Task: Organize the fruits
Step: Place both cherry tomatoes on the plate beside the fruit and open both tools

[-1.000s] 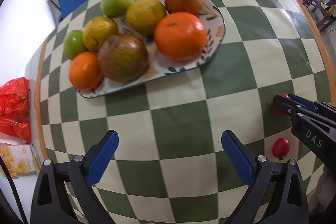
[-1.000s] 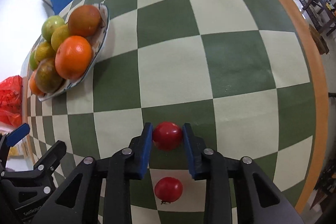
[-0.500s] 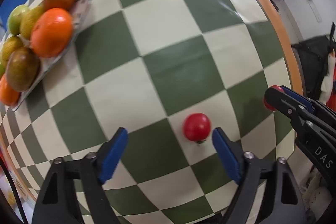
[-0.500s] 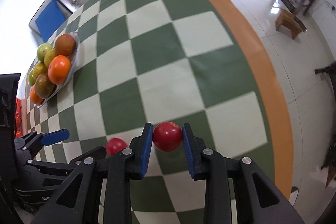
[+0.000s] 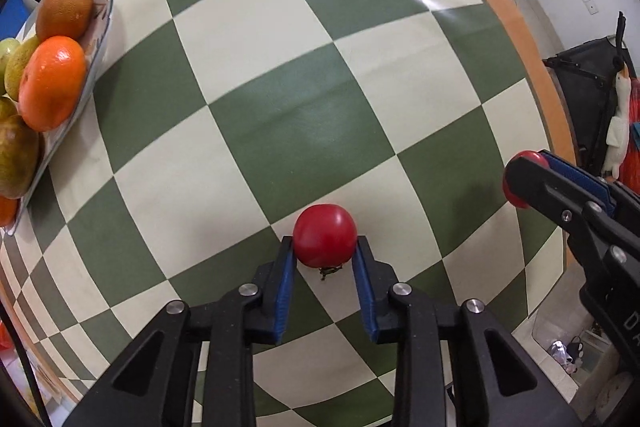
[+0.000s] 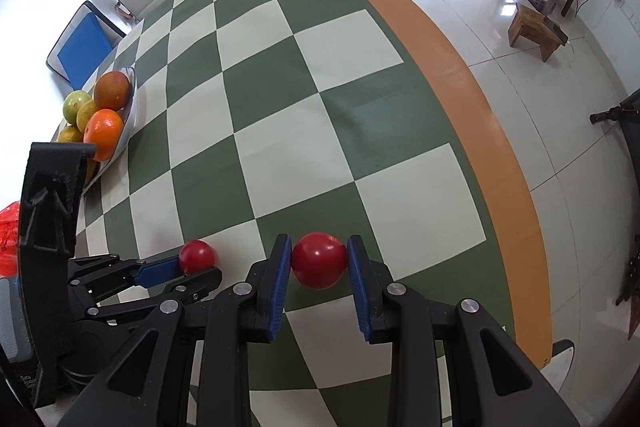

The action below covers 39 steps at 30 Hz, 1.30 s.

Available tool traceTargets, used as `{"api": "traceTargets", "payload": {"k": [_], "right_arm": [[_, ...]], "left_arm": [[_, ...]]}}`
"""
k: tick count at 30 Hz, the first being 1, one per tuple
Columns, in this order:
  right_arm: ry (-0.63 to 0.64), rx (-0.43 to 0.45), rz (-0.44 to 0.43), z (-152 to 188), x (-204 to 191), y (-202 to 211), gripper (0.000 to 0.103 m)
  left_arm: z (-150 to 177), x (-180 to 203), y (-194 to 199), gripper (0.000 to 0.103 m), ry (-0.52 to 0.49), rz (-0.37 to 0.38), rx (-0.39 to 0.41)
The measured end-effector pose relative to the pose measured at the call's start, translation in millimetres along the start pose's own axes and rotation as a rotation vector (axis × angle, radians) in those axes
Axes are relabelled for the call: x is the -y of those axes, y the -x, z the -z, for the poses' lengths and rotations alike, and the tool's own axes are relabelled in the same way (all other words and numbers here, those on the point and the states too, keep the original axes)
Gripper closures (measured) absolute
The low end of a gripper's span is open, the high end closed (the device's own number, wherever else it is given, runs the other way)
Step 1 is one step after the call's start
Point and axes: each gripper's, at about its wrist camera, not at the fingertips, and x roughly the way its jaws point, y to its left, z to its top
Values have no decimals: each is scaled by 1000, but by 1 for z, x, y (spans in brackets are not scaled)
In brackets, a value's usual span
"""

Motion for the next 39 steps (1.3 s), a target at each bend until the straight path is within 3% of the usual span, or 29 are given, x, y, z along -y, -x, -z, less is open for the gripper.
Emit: {"api": "traceTargets", "payload": {"k": [8, 15, 21, 26, 32, 39], "right_arm": [[34, 28, -23, -8, -20, 14, 72], [85, 26, -151, -25, -71, 16, 72], [112, -25, -326, -47, -133, -3, 72], [80, -68, -434, -76, -167, -26, 72], [17, -90, -467, -113, -177, -57, 72], [-25, -144, -472, -133, -174, -90, 72]], "left_arm": [[12, -31, 40, 77, 75, 43, 84], [30, -116, 97, 77, 279, 87, 193], [28, -197, 128, 77, 502, 196, 248], [-11, -238, 128, 77, 623, 339, 230], [-74, -231, 115, 77, 562, 380, 156], [-145, -196, 90, 76, 363, 300, 7]]}}
